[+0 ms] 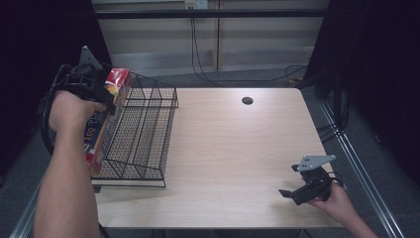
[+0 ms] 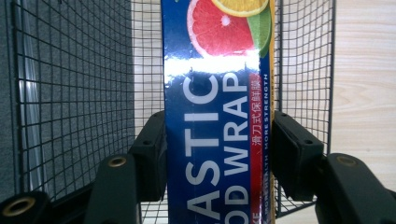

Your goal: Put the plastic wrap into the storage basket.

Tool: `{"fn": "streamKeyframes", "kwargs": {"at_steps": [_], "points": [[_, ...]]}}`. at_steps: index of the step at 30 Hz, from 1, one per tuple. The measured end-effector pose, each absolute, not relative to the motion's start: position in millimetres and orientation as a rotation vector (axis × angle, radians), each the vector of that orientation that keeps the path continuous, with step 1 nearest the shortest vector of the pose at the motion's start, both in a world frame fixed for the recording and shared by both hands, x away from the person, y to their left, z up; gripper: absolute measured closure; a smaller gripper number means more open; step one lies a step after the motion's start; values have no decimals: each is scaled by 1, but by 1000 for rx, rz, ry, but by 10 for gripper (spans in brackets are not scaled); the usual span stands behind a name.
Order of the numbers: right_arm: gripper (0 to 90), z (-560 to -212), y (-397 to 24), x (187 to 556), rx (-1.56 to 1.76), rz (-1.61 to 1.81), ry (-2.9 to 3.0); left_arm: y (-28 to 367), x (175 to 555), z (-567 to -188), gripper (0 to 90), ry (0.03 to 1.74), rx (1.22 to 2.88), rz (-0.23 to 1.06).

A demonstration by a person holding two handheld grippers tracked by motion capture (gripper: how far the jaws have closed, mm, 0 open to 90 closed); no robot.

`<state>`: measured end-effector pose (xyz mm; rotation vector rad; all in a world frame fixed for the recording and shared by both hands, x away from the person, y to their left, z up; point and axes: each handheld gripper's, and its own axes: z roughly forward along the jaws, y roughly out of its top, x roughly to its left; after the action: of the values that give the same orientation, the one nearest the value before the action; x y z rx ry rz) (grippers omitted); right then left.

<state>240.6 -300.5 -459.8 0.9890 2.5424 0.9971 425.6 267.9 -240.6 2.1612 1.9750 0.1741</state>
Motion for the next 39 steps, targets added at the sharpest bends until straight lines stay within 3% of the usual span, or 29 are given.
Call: {"fn": "streamKeyframes", "kwargs": {"at_steps": [8, 39], "points": [[7, -460, -299, 239, 989, 993, 2547, 270, 432, -259, 448, 1986, 2187, 165], [7, -462, -297, 239, 977, 986, 2564, 275, 437, -270, 440, 2061, 2142, 156]]}}
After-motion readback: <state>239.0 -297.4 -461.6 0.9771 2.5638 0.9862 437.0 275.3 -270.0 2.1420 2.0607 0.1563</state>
